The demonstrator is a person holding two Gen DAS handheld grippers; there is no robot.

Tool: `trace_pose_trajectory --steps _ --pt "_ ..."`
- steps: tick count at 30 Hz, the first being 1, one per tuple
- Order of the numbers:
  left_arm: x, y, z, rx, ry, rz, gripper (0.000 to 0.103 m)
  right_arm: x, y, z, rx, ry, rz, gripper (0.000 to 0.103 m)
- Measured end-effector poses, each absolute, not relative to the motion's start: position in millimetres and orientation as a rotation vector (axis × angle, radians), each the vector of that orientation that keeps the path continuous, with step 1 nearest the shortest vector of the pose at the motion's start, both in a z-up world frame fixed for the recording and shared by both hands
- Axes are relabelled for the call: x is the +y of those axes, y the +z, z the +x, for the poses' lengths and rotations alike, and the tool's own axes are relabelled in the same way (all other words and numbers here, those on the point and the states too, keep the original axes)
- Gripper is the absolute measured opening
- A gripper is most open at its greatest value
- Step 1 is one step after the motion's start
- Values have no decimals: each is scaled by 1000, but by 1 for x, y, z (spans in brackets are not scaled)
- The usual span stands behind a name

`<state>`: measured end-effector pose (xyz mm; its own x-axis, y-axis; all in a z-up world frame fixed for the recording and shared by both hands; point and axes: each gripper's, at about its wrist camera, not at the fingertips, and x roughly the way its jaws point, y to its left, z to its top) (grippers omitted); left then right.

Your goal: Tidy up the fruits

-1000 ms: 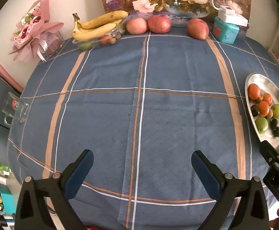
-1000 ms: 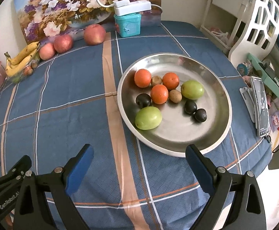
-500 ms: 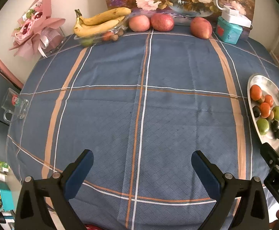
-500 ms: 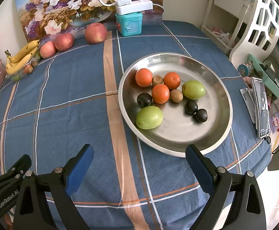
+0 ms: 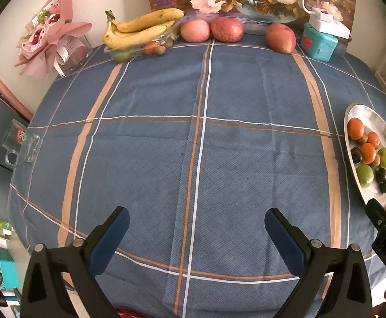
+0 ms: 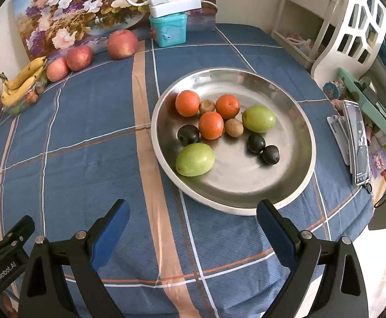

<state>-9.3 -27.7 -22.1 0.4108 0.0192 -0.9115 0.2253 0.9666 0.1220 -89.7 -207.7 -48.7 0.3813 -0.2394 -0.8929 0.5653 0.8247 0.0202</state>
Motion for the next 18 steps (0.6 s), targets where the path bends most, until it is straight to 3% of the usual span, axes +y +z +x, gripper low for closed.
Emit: trace_pose_trajectory --steps 18 --pt "-24 -16 -10 1127 -160 198 103 -212 -50 -93 1068 -538 366 96"
